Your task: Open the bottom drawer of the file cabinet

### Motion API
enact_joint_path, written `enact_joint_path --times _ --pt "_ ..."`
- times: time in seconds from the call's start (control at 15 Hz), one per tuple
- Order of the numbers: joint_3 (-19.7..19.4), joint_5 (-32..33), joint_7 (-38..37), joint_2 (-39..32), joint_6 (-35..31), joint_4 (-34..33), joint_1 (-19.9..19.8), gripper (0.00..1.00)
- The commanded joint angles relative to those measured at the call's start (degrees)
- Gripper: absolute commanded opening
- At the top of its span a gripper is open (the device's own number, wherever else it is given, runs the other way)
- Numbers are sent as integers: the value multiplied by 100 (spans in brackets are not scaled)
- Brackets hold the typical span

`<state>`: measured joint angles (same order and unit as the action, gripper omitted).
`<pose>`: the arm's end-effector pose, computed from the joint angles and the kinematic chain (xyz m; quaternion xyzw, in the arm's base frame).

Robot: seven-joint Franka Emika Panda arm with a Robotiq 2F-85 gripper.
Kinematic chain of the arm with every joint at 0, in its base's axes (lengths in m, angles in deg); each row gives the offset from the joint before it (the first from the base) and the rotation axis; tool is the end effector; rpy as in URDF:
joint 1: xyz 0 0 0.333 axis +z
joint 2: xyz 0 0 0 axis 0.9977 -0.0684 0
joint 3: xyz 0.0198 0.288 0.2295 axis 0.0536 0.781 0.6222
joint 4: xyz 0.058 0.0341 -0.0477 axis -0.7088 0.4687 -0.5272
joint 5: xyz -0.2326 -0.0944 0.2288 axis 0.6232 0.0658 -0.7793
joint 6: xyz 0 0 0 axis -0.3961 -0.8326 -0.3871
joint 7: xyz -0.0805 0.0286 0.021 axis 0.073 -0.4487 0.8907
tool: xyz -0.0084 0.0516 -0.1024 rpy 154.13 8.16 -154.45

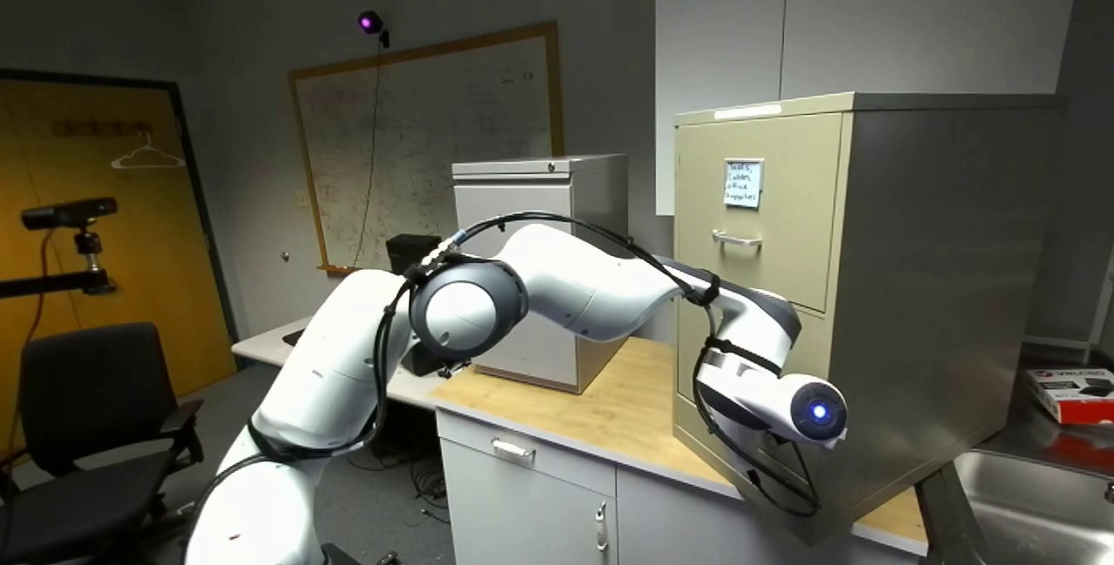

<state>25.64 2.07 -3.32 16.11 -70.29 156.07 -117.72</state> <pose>0.5415 -0.4487 0.3853 -0.7987 0.3315 -0.3517 0.3585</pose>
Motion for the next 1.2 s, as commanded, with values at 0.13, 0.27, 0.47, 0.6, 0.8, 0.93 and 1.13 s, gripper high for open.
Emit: enact_joint_path --times 0.13,0.27,0.47,0.6,0.8,0.93,1.13 --pt "87 148 -506 -482 219 -611 -47 100" --pt "94 211 -574 -591 295 -694 -50 100" --pt "120 290 -663 -744 382 -798 -52 100" --pt "134 365 -755 -834 384 -883 -37 75" --pt "123 482 -947 -859 478 -1007 -19 61" --pt "87 694 -1164 -792 497 -1042 36 44" --pt "78 1086 -1573 -625 563 -1091 104 21"
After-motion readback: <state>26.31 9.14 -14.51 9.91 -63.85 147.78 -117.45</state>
